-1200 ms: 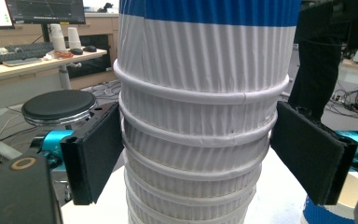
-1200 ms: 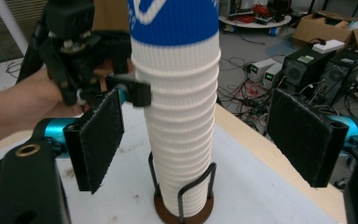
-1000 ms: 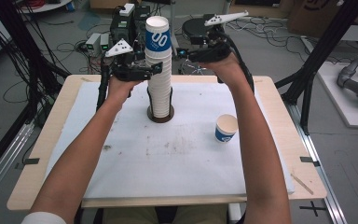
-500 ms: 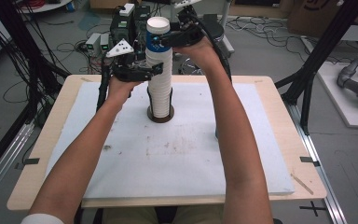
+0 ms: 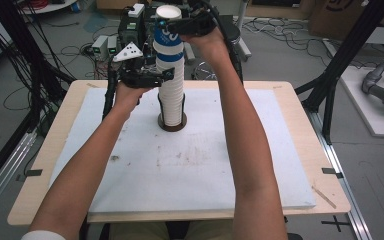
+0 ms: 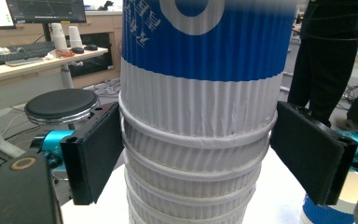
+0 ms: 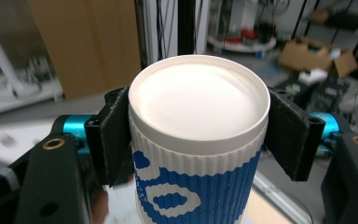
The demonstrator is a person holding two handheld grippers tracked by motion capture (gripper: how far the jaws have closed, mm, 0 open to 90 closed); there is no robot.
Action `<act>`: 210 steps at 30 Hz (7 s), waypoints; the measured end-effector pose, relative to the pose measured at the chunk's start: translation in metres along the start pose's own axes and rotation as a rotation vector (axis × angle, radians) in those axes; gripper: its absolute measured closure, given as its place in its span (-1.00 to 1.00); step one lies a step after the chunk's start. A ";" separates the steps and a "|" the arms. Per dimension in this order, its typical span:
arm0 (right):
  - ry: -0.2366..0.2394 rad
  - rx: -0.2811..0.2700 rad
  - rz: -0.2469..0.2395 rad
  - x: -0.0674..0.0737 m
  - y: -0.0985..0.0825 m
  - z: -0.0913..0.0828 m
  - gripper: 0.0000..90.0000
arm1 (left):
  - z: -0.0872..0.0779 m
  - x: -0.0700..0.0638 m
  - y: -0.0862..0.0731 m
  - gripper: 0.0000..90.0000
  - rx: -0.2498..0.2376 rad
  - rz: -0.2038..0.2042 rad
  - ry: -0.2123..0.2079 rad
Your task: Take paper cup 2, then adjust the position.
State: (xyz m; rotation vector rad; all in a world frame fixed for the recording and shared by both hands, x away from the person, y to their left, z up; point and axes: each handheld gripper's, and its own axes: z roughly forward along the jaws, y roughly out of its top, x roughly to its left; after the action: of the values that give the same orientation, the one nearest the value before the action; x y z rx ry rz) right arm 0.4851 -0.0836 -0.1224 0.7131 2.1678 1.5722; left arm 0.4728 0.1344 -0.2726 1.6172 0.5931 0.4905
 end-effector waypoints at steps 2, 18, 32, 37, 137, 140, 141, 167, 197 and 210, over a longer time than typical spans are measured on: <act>0.001 -0.022 0.001 0.000 0.006 -0.009 -0.34 | 0.000 0.000 0.000 -0.61 0.002 -0.001 0.000; -0.019 -0.053 -0.078 -0.003 0.005 -0.086 -0.34 | -0.002 0.001 0.000 -0.62 0.005 -0.010 0.010; 0.015 0.023 -0.019 -0.005 -0.079 -0.111 -0.35 | -0.040 -0.006 -0.021 -0.64 -0.043 -0.037 0.021; 0.017 0.045 0.005 -0.005 -0.107 -0.112 -0.35 | -0.060 -0.015 -0.035 -0.64 -0.060 -0.021 -0.002; 0.354 -0.017 0.107 0.084 -0.230 -0.069 -0.35 | -0.053 -0.115 -0.118 -0.74 -0.034 -0.036 -0.486; 0.361 -0.026 0.124 0.084 -0.230 -0.069 -0.35 | -0.052 -0.114 -0.119 -0.74 -0.023 -0.046 -0.474; 0.363 -0.026 0.122 0.084 -0.230 -0.069 -0.35 | -0.053 -0.113 -0.119 -0.71 -0.026 -0.050 -0.480; 0.380 0.110 0.025 0.081 -0.223 -0.076 -0.58 | -0.066 -0.101 -0.107 -0.46 0.114 0.029 -0.489; 0.486 0.502 -0.233 0.093 -0.206 -0.030 -0.46 | -0.067 -0.109 -0.108 -0.46 0.328 0.152 -0.491; 0.501 0.502 -0.222 0.090 -0.206 -0.034 -0.39 | -0.070 -0.105 -0.112 -0.65 0.256 0.113 -0.498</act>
State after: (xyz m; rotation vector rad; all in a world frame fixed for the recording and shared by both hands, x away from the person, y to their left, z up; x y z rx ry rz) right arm 0.3561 -0.1075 -0.3079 0.1937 2.9420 1.1853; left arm 0.3362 0.1316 -0.3722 1.9357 0.1933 0.0811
